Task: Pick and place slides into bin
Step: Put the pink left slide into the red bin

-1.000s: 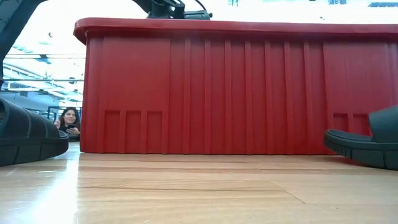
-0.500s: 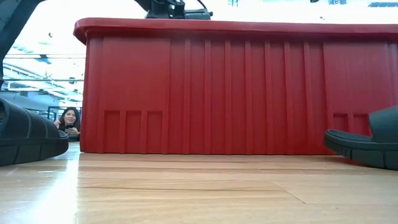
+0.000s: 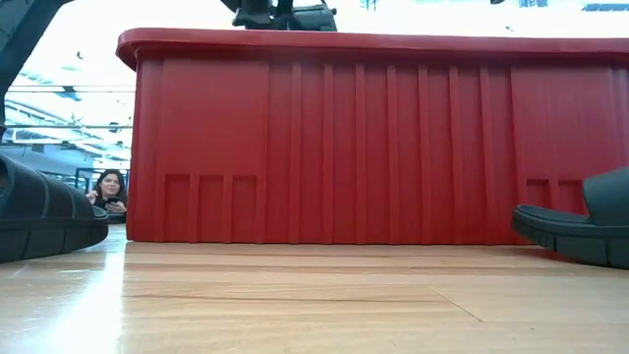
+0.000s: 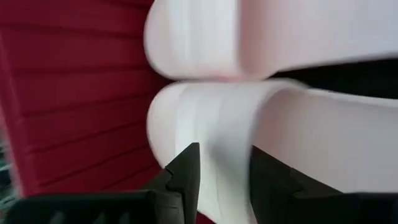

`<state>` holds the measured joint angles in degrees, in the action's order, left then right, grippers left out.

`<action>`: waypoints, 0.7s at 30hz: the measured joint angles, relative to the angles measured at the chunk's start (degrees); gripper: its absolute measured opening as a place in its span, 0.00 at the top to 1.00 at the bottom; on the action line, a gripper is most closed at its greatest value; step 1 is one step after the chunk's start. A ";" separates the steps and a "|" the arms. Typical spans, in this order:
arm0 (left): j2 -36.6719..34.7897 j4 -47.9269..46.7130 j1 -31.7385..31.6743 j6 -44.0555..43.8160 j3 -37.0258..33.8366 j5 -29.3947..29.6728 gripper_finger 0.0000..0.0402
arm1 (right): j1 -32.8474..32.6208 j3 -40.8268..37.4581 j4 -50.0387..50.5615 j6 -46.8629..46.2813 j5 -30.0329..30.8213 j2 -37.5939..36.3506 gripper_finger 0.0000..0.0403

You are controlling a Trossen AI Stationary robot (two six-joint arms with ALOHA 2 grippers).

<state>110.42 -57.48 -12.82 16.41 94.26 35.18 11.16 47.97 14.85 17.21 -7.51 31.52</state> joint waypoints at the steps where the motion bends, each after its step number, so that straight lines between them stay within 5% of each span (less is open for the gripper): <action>1: -0.01 -0.29 -0.08 0.05 0.59 -1.72 0.71 | 0.00 0.00 0.02 -0.02 0.00 -0.02 0.60; 5: -0.01 -1.24 -0.57 0.32 1.99 -7.31 0.71 | 0.00 0.00 0.01 -0.01 0.00 0.00 0.60; 21: -0.02 -4.41 -1.14 4.48 1.99 -3.65 0.71 | 0.00 0.00 0.02 -0.02 0.00 -0.02 0.60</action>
<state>110.40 -61.89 -13.96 20.89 96.25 31.53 11.16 47.97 14.87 17.19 -7.51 31.51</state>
